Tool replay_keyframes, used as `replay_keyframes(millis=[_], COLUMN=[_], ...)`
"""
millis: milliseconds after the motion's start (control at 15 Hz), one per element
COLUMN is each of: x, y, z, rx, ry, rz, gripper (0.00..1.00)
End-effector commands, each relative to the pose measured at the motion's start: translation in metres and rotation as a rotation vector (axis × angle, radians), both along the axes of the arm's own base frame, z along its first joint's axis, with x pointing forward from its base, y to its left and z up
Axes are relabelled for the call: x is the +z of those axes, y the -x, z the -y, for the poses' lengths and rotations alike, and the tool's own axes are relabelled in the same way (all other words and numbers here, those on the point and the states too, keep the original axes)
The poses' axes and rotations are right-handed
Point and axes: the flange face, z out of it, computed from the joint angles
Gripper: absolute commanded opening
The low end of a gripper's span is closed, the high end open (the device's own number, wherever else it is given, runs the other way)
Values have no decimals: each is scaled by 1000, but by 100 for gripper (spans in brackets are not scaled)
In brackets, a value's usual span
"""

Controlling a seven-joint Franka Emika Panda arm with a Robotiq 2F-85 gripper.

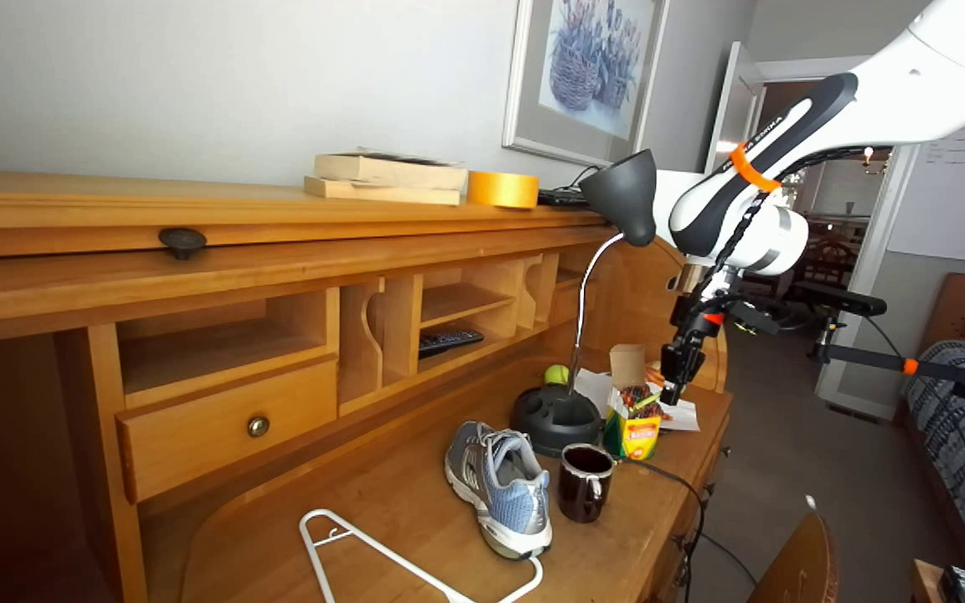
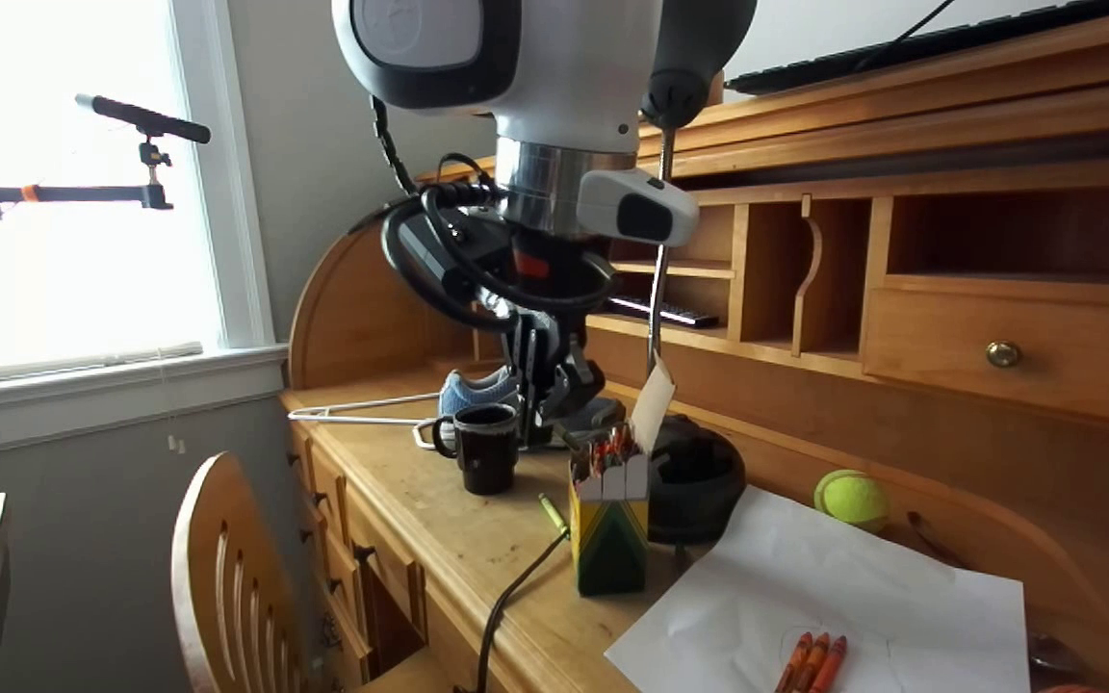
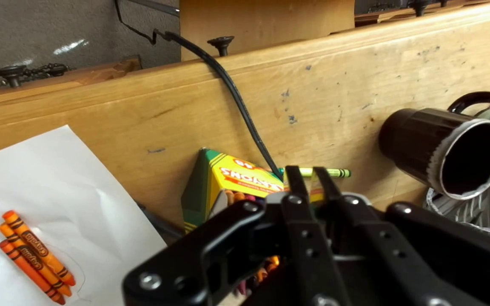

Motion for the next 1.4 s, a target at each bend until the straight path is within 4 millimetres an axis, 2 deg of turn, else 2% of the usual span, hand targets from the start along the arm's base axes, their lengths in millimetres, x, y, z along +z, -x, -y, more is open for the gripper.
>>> replay_keyframes(millis=[0, 600, 933, 1333], x=[0, -10, -16, -24], y=[0, -7, -18, -31], z=[0, 6, 11, 8], rx=[5, 5, 11, 33], ry=[-27, -44, -50, -82], rz=[-15, -32, -41, -59], gripper=[3, 3, 3, 3])
